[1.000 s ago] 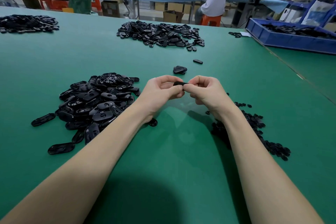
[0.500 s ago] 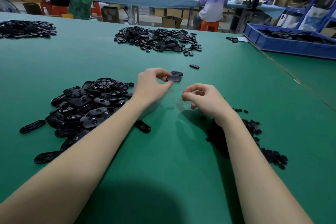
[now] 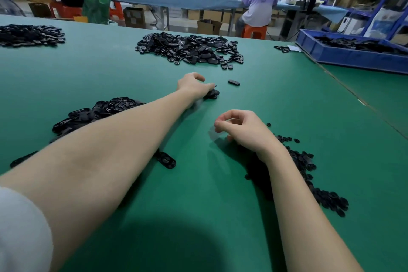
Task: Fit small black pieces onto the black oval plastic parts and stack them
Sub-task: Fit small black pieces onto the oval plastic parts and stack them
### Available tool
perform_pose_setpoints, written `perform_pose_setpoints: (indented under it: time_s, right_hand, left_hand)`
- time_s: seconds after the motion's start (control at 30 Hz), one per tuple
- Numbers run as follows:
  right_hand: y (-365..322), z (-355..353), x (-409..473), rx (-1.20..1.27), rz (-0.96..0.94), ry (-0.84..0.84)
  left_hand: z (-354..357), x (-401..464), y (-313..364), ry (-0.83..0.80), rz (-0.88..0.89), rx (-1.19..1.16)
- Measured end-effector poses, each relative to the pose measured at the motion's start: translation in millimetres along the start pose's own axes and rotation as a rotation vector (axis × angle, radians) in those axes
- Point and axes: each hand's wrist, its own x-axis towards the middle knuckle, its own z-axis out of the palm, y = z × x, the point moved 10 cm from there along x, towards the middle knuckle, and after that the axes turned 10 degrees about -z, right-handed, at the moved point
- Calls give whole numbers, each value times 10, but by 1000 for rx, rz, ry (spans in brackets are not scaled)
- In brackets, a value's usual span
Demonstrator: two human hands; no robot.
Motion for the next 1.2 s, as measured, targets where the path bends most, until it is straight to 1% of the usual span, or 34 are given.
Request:
perform_pose_setpoints:
  time_s: [0.07, 0.13, 0.23, 0.3, 0.33, 0.37, 0.47, 0.53, 0.6, 0.8, 0.9, 1.07, 1.13, 1.2]
  right_hand:
    - [-14, 15, -4, -15, -2, -9]
    - [-39, 43, -7, -35, -8, -23]
    - [-129, 121, 4, -137, -41, -67]
    - [-226, 250, 3, -188, -68, -141]
    - [-279, 339, -6, -210, -79, -189]
    - [-333, 436, -17, -241, -90, -237]
    - [-455, 736, -71, -359, -114, -365]
    - [-500, 898, -104, -441, -136, -413]
    - [-542, 949, -107, -494, -155, -402]
    - [-499, 731, -87, -465, -133, -388]
    - [-391, 475, -67, -375, -98, -320]
    - [-349, 62, -28, -169, -103, -145]
    - [-329, 14, -31, -146, -95, -128]
    - [-300, 21, -46, -160, -79, -147]
  left_hand:
    - [-82, -109, 4, -15, 19, -53]
    - [-176, -305, -14, -68, 55, -122]
    - [-273, -661, -142, -252, 68, -176]
    - [-323, -899, -243, -408, 47, -277]
    - [-357, -991, -282, -454, 41, -331]
    - [-387, -1045, -317, -467, 39, -357]
    - [-422, -1113, -421, -424, 30, -319]
    - [-408, -1142, -464, -416, 27, -295]
    - [-401, -1160, -493, -409, 29, -272]
    - [-327, -1168, -462, -420, 69, -258]
    - [-299, -1168, -480, -431, 58, -267]
    - [-174, -1235, -536, -556, -6, -262]
    - [-122, -1279, -549, -608, -30, -295]
    - [-88, -1317, -561, -641, -47, -322]
